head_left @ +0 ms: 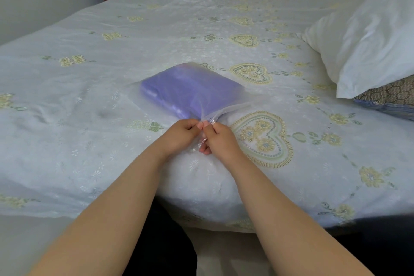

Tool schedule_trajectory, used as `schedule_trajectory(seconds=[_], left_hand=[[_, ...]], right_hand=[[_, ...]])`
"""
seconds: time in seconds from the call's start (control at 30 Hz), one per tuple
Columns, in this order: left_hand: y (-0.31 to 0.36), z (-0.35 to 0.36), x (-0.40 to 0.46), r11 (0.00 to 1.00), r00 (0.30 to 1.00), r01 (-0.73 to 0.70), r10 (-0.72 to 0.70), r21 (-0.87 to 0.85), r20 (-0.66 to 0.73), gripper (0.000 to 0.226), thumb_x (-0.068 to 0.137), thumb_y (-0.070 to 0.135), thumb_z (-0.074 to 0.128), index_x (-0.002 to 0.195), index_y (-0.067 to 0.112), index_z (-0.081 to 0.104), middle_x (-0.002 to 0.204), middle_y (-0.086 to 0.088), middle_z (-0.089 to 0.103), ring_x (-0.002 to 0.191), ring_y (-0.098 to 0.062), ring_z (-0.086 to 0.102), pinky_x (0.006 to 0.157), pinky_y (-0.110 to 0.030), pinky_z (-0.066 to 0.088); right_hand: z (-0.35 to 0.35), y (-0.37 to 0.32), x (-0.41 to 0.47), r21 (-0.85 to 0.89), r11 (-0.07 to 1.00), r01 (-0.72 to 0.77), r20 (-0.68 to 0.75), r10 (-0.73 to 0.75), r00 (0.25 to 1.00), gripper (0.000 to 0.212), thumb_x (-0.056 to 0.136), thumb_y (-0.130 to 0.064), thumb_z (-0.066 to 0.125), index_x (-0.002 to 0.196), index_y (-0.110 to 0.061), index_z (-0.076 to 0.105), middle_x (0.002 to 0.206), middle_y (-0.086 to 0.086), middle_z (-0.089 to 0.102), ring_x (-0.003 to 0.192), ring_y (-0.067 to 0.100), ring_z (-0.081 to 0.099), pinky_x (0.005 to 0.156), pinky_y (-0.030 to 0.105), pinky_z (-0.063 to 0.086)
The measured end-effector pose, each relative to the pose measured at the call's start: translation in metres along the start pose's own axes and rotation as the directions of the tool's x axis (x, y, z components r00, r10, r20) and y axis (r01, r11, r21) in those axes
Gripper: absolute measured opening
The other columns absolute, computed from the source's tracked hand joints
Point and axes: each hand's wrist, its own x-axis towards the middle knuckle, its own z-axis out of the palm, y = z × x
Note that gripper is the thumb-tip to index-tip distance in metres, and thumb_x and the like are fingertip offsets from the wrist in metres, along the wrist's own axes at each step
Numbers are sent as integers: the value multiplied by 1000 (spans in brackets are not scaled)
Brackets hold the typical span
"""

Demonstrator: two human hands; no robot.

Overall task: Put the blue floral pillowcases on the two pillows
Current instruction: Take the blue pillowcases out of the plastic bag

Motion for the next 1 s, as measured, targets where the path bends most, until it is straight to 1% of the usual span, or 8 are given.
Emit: schedule_trajectory(seconds=[0.1,0.2,0.37,0.53,0.7,0.8,0.93,1.0], left_hand=[[-1,13,4,999,991,44,-45,-15,-130,34,95,30,43,71,9,54,56,1,52,55,-13,45,63,-28,38],[0,23,6,997,969,59,-45,47,-245,33,97,22,43,65,17,52,52,5,50,52,-12,44,58,-26,37],[-1,28,7,995,952,64,-38,75,-304,29,96,22,44,70,13,55,60,3,53,58,-13,47,59,-25,39],[0,30,6,994,946,79,-52,71,-320,33,96,21,44,64,17,50,58,3,51,57,-13,45,58,-26,38],[0,27,7,996,962,84,-87,-22,-260,32,96,20,45,65,15,52,53,4,46,52,-13,41,54,-26,34],[0,25,6,997,965,75,-69,13,-253,30,96,20,46,68,9,50,57,1,45,56,-16,40,58,-27,35],[2,34,3,980,939,96,-31,174,-342,29,95,20,45,67,11,45,60,-1,48,60,-18,43,59,-29,36],[3,34,6,976,900,120,-29,183,-435,28,95,19,44,68,11,45,64,-6,51,63,-22,43,58,-30,31]], right_hand=[[0,0,2,1,1000,-7,33,7,999,26,101,-25,37,85,-18,57,74,9,62,52,16,64,46,23,48],[-2,-2,2,-56,998,-3,32,5,999,29,102,-24,36,81,-16,54,67,5,63,51,16,64,48,22,49],[0,-2,1,-78,996,-40,15,41,999,32,100,-27,38,86,-7,58,79,14,67,67,30,70,69,42,59],[3,-1,0,-117,992,-39,0,40,999,40,96,-35,41,92,-1,61,88,19,67,77,32,69,74,49,57],[-6,-10,-5,123,982,-141,154,121,981,27,102,-18,39,104,4,55,78,14,63,61,16,68,61,26,58],[-11,-13,-7,157,972,-177,217,140,966,21,100,-13,41,88,-2,54,76,12,63,62,15,67,62,24,58],[-5,-16,-5,92,974,-205,86,197,977,26,97,-15,45,75,-6,56,78,18,64,72,27,68,69,37,60],[1,-16,-7,77,968,-237,25,236,971,26,94,-14,46,72,-5,55,79,22,64,73,33,68,69,41,59]])
